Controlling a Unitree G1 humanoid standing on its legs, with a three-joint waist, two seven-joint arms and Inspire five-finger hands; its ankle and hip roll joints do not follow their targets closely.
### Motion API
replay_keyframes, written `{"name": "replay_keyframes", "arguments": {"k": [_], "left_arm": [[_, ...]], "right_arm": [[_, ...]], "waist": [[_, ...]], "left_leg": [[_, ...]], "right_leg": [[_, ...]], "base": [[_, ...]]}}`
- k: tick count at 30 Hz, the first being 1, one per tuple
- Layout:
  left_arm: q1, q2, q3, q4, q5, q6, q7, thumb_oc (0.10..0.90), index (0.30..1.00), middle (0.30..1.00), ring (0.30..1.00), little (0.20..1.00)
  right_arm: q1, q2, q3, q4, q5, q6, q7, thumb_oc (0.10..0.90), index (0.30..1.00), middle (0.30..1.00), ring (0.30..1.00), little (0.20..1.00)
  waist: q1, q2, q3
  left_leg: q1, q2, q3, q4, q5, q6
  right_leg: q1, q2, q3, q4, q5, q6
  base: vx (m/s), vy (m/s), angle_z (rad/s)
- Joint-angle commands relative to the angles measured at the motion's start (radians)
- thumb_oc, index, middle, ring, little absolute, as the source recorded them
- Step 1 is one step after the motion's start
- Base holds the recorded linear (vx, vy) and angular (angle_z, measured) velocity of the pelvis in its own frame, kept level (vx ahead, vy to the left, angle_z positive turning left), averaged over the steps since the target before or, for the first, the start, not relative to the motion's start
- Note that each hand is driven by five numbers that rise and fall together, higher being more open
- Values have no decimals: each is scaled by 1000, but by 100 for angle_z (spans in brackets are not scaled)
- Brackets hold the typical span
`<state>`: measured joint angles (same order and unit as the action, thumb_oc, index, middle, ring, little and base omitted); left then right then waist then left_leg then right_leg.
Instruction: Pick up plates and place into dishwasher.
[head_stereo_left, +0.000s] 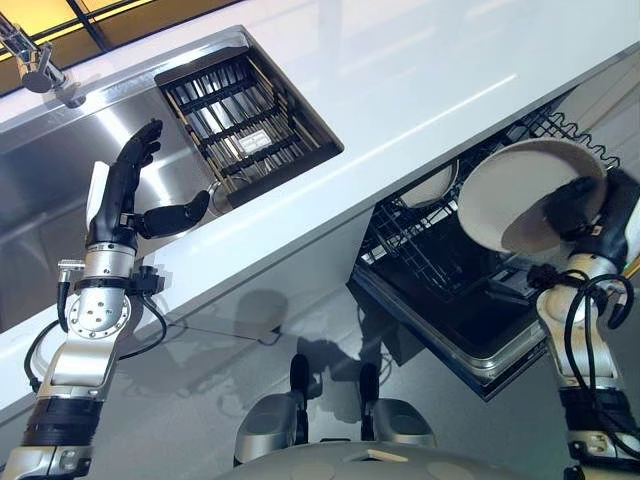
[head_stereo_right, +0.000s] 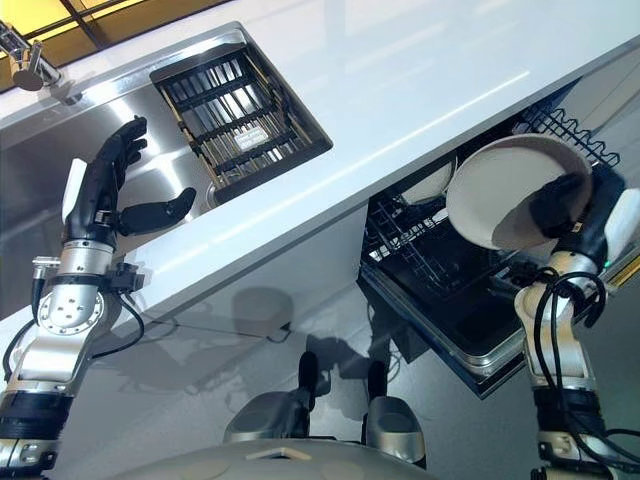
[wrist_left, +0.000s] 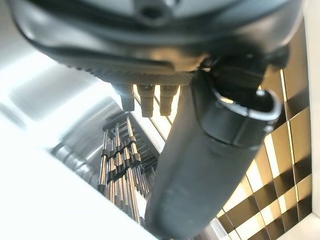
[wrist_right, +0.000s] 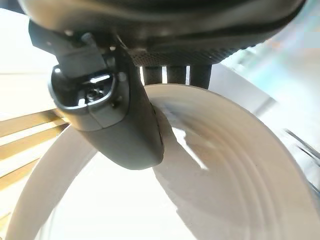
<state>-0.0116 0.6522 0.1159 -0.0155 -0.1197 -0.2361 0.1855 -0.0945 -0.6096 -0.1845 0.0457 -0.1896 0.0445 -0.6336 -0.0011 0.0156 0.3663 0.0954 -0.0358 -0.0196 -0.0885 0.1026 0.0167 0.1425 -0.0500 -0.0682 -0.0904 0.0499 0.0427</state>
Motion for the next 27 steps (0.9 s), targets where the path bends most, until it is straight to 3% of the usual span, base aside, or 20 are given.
{"name": "replay_keyframes", "arguments": {"k": [1, 6, 12, 22, 27], "left_arm": [[-76, 46, 38, -70, -18, -36, 6, 800, 900, 900, 900, 900], [-95, 51, 30, -62, -13, -34, -4, 800, 900, 900, 900, 900], [-91, 54, 35, -55, -8, -45, -8, 800, 900, 900, 900, 900], [-57, 31, 48, -55, 17, -79, -9, 800, 900, 900, 900, 900], [-49, 28, 51, -61, 19, -87, -6, 800, 900, 900, 900, 900]], "right_arm": [[-83, -132, -25, -52, -187, -13, -40, 100, 300, 300, 300, 200], [-126, -182, 0, -24, -303, 38, -33, 100, 300, 300, 300, 200], [-147, -228, 55, 15, -367, 39, 89, 100, 300, 300, 300, 200], [-124, -205, 174, 45, -490, -23, 261, 100, 300, 300, 300, 200], [-116, -187, 224, 64, -511, 1, 352, 100, 300, 300, 300, 200]], "waist": [[7, 2, -113], [18, -4, -115], [32, -10, -118], [42, -7, -105], [44, -4, -99]], "left_leg": [[16, -69, 2, 65, -183, 60], [8, -70, -5, 68, -174, 58], [6, -73, -17, 70, -180, 57], [-4, -74, -24, 62, -169, 56], [-8, -72, -22, 59, -165, 55]], "right_leg": [[-85, 78, -5, 168, -135, 30], [-89, 77, -14, 177, -132, 27], [-89, 72, -28, 182, -143, 29], [-101, 67, -39, 179, -136, 30], [-106, 66, -40, 179, -134, 32]], "base": [[20, -8, 5], [12, -8, 5], [15, -8, 10], [-7, 0, 7], [0, 0, 0]]}}
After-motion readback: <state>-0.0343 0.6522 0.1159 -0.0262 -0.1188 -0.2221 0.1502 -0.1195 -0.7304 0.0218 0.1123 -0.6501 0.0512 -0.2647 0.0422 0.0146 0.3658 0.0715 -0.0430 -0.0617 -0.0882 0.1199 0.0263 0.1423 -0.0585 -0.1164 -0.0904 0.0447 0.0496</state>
